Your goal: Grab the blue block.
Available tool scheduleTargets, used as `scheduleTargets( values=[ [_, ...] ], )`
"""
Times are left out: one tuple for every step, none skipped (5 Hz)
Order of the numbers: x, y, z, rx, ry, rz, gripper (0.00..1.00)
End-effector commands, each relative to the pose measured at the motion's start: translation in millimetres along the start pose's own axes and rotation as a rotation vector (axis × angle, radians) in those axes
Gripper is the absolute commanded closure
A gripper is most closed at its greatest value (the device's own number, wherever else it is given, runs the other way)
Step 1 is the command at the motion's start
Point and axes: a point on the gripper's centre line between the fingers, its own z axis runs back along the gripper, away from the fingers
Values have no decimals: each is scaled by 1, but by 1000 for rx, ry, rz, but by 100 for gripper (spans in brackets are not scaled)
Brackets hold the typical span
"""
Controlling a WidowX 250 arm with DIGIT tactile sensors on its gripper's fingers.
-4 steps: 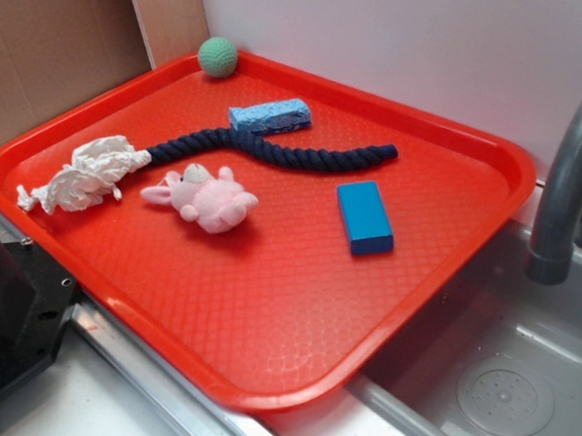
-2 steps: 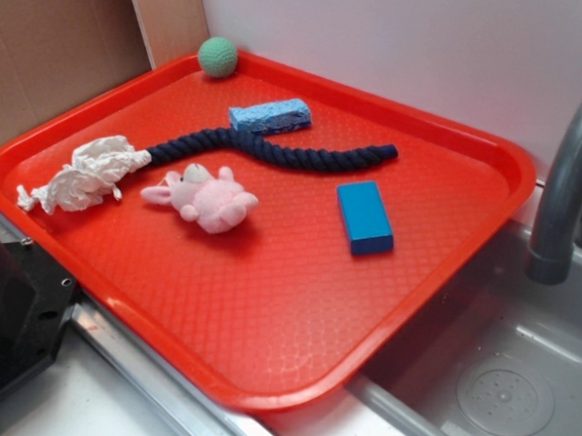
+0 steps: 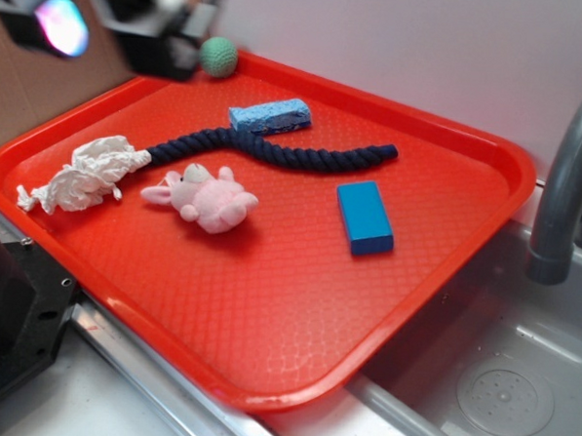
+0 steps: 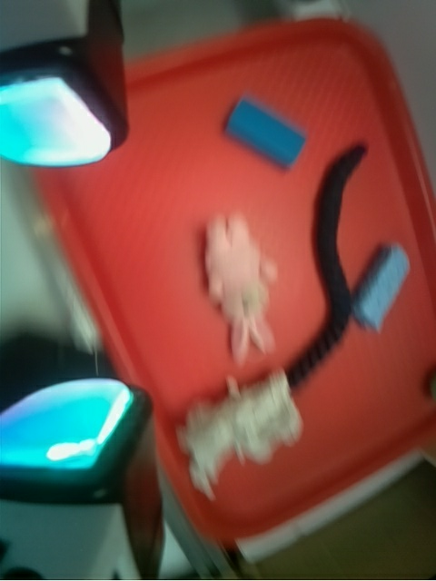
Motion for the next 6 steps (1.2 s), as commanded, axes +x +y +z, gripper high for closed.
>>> scheduleTargets(
  values=[
    [24, -46, -47, -89, 36, 88, 0],
    [38, -55, -73, -69, 49, 96, 0],
    [50, -58, -89, -54, 64, 121, 0],
    [56, -72, -123, -35, 81, 168, 0],
    [61, -84, -142, -16, 95, 138, 0],
    [70, -96, -155, 5, 103, 147, 0]
  ],
)
